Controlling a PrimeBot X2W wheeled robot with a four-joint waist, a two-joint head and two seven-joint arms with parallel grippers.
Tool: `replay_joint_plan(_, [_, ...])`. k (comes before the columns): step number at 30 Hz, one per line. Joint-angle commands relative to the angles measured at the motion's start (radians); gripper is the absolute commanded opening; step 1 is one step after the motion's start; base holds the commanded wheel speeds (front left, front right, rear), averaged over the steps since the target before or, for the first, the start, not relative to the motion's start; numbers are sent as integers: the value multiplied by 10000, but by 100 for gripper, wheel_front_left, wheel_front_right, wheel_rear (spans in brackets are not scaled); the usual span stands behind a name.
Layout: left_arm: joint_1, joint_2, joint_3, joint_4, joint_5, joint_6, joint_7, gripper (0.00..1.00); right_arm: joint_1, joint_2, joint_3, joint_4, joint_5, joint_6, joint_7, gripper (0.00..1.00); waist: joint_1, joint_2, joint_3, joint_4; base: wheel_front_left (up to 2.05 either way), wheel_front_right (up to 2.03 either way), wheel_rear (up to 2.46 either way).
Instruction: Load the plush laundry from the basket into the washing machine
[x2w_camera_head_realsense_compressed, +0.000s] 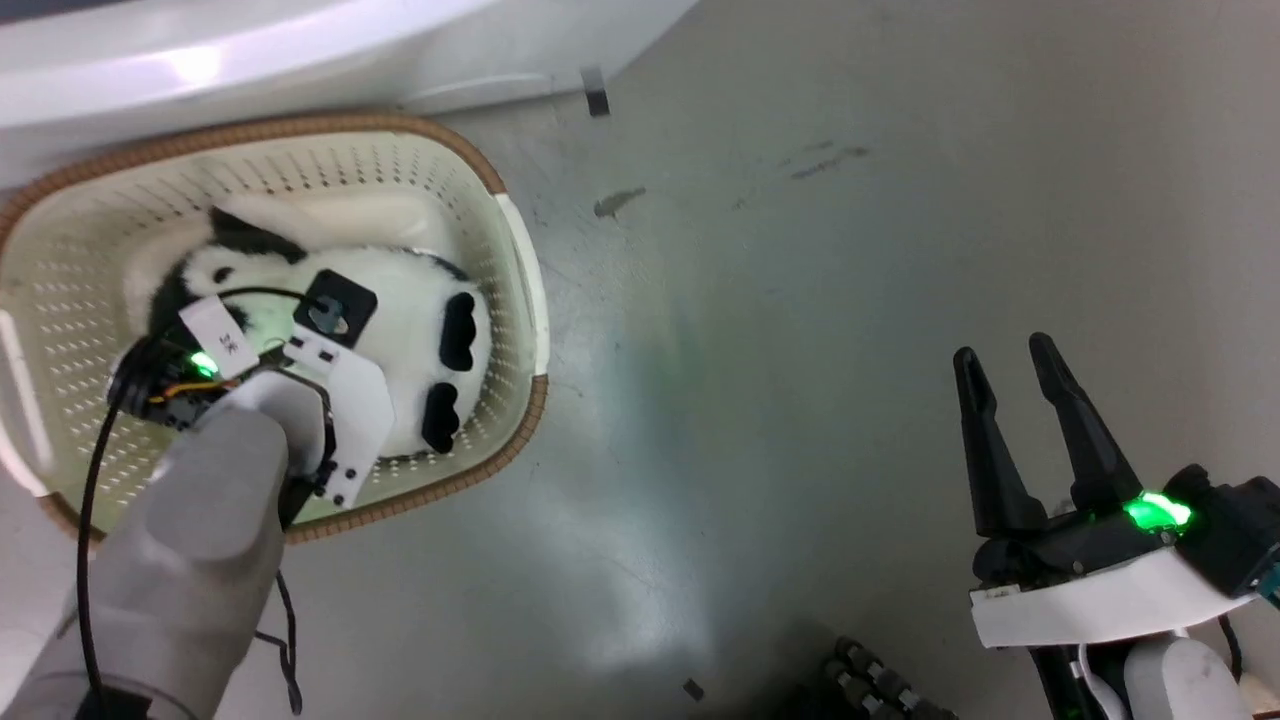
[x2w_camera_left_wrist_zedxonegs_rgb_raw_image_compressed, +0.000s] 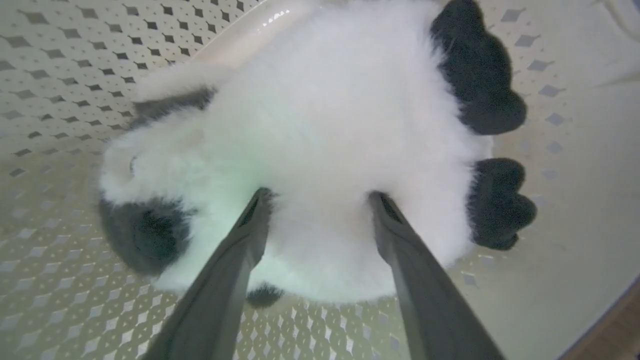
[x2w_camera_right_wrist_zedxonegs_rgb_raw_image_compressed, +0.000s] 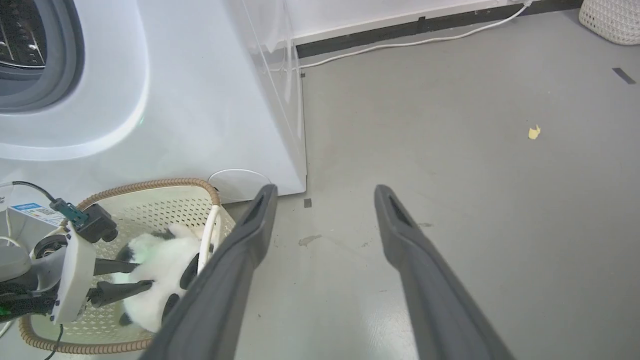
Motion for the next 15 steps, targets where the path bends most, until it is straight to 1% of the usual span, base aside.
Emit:
replay_joint_plan(1, [-406, 106, -242, 411, -93, -49, 59, 100, -143, -7, -7, -71, 167, -8, -108, 100, -1, 0, 300, -138, 0, 0, 0])
replay_joint_plan(6, [-864, 194, -581, 1121, -212, -74, 21, 100, -179, -7, 37, -101, 382, -8, -212, 100, -1, 0, 733, -295, 0, 0, 0])
replay_joint_plan(7, [-954, 210, -649, 1258, -245, -87, 17, 59, -196, -7, 47, -102, 421, -8, -233, 100, -1, 0, 814, -326, 0, 0, 0])
replay_joint_plan(8, [-1038, 233, -725, 1387, -276, -103, -2, 0, -221, -8, 56, -95, 462, -9, -254, 100, -1, 0, 891, -359, 0, 0, 0])
replay_joint_plan(12, [-1307, 360, -942, 1890, -499, -164, -166, 0, -376, -8, 127, -15, 595, -9, -338, 100, -1, 0, 1100, -526, 0, 0, 0])
replay_joint_plan(15, [-1435, 520, -992, 2265, -717, -108, -449, 0, -534, -8, 207, 72, 723, -9, -400, 100, -1, 0, 1126, -719, 0, 0, 0])
